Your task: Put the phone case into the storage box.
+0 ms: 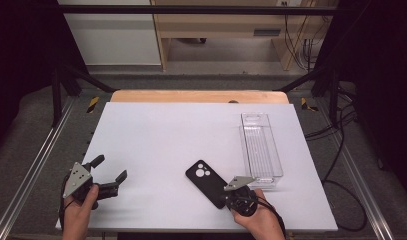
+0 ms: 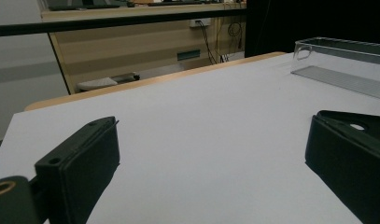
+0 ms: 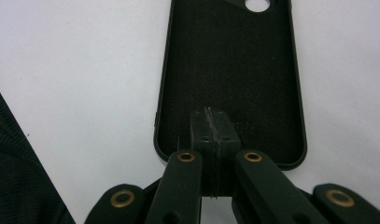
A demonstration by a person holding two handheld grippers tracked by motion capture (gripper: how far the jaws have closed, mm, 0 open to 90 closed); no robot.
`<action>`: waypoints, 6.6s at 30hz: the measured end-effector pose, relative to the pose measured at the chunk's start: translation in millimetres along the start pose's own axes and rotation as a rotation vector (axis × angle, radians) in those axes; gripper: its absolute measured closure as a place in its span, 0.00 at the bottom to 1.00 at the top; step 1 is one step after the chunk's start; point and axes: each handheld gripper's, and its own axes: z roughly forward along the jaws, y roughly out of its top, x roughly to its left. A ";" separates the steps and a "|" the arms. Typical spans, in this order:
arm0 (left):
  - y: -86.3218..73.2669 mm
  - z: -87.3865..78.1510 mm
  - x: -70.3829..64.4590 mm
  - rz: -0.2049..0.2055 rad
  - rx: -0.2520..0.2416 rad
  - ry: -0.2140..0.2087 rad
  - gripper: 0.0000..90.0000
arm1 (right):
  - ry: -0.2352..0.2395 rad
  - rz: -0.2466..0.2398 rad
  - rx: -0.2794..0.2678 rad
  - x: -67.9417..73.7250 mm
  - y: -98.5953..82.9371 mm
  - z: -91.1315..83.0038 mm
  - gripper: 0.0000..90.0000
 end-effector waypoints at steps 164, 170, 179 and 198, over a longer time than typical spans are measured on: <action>73.1 53.6 -37.8 -0.182 -0.070 -0.108 0.03 | -0.273 -0.051 -0.405 -7.8 97.6 -1.1 0.18; 60.3 48.3 -46.9 -0.208 -0.081 -0.108 0.03 | -0.261 -0.047 -0.470 2.1 90.8 3.5 0.18; 59.3 51.4 -60.7 -0.213 -0.062 -0.145 0.02 | -0.265 -0.047 -0.509 14.2 83.6 8.1 0.18; 65.3 54.4 -76.0 -0.235 -0.057 -0.192 0.02 | -0.247 -0.078 -0.554 31.8 83.5 11.9 0.18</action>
